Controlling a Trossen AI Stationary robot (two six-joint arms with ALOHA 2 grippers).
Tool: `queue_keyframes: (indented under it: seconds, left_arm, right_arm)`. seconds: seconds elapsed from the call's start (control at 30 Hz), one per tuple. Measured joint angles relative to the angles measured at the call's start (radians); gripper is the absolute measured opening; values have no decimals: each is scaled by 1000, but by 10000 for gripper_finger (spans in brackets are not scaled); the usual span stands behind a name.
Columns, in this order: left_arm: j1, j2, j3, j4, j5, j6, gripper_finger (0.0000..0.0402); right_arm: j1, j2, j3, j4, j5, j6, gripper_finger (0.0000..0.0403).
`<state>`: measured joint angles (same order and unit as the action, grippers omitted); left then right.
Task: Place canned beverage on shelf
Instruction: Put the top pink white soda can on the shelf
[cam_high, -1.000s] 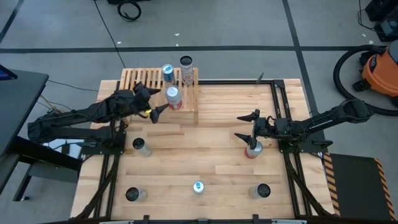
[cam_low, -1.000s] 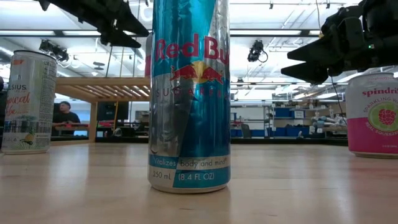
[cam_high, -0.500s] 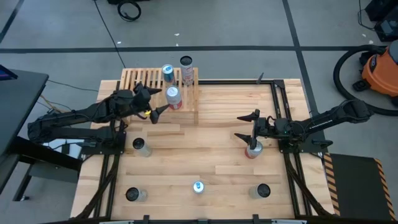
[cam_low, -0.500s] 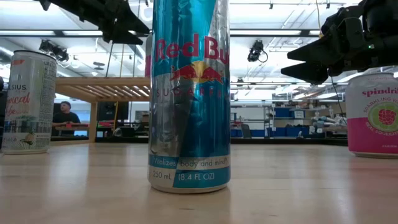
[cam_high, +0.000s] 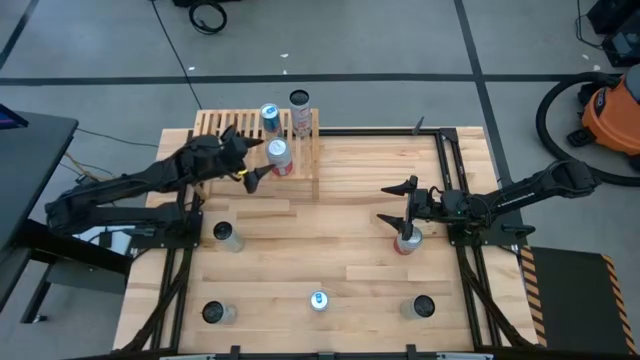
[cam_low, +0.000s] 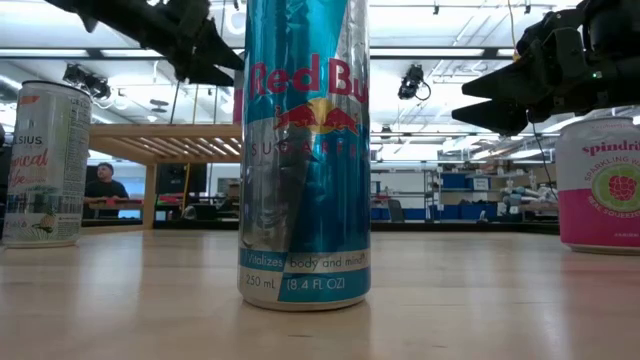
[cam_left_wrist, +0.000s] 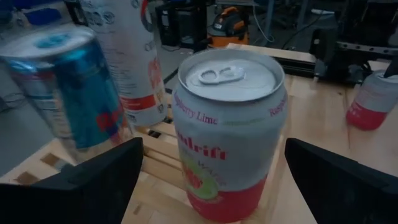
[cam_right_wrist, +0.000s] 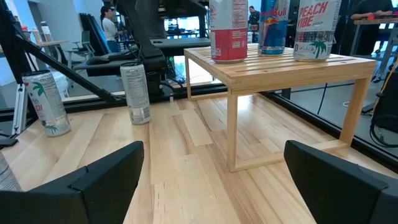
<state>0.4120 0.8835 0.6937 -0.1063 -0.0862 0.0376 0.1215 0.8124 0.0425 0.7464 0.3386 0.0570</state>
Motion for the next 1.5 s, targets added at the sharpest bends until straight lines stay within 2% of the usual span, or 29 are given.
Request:
queue_keyframes:
  seconds: [0.1,0.33,0.73,1.0,1.37,1.5]
  left_arm:
    - [21,23,0,28,39,0,400]
    - [22,55,0,104,43,0,400]
    - [24,67,0,129,119,34,400]
    - [46,131,0,174,170,27,400]
    - [45,138,0,206,172,36,400]
    - [45,138,0,206,170,60,385]
  right_arm:
    - [0,0,0,0,0,0,399]
    - [0,0,0,0,0,0,399]
    - [0,0,0,0,0,0,399]
    - [0,0,0,0,0,0,399]
    - [0,0,0,0,0,0,399]
    - [0,0,0,0,0,0,399]
